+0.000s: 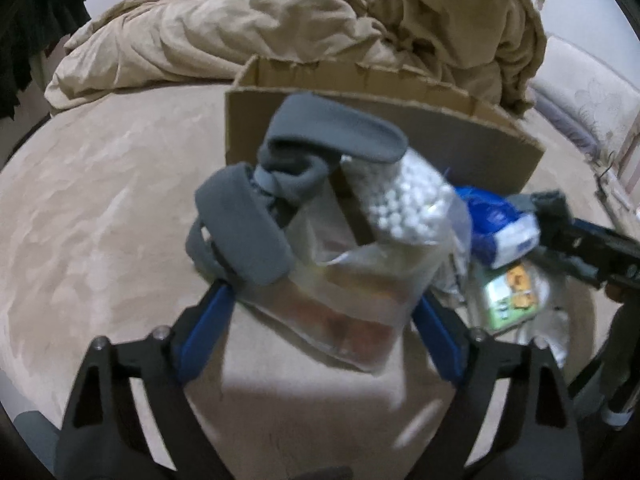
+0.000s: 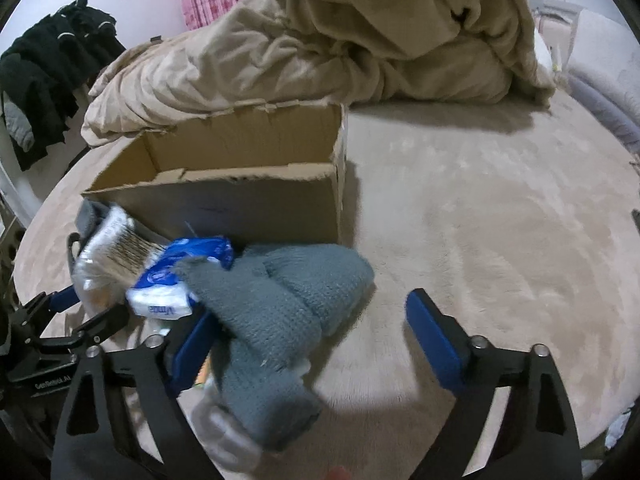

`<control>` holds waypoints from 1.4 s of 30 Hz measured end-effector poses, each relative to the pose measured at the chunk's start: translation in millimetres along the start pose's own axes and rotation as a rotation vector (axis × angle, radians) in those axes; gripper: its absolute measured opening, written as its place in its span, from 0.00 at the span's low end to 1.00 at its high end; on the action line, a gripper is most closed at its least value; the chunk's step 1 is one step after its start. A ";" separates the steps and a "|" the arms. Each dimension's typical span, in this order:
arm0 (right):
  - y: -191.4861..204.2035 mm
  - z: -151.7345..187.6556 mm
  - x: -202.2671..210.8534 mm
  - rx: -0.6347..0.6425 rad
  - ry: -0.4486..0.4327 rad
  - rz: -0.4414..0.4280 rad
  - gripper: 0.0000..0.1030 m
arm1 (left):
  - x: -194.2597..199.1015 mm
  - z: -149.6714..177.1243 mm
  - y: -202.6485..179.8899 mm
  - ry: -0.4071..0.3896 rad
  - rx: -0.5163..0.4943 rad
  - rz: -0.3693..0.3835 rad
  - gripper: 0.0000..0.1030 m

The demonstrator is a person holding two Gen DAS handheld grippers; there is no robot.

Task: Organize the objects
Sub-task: 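Grasp the grey gloves with the left tool while the right tool grasps the grey socks, then carry the gloves and grey socks into the box and open both tools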

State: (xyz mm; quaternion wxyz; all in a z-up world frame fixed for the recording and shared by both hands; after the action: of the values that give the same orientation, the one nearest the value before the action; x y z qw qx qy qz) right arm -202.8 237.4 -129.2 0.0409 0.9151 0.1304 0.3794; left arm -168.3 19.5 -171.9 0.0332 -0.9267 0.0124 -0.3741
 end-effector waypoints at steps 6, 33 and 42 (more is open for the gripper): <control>3.7 1.7 3.8 0.003 -0.023 -0.083 0.64 | 8.1 0.3 2.9 -0.019 0.000 0.008 0.72; 15.4 -23.0 86.2 0.040 -0.194 -0.089 0.48 | 97.8 -18.2 -3.2 -0.130 0.015 0.097 0.48; 22.3 -49.8 124.9 0.054 -0.270 -0.109 0.48 | 139.1 -55.6 -8.8 -0.182 -0.011 0.098 0.48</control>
State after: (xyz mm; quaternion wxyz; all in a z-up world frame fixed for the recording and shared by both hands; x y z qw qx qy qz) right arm -148.5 248.4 -4.7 0.0542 0.9501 0.1834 0.2465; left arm -106.7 18.8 -35.1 0.0474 -0.9553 0.0568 -0.2864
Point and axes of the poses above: each gripper's, at about its wrist camera, not at the fingertips, and x roughly against the way its jaws point, y to its left, z to its underside, the point moved 2 cm from there along -x, roughly the way its jaws point, and after that the axes turned 4 degrees about -y, right-handed, at the moved point
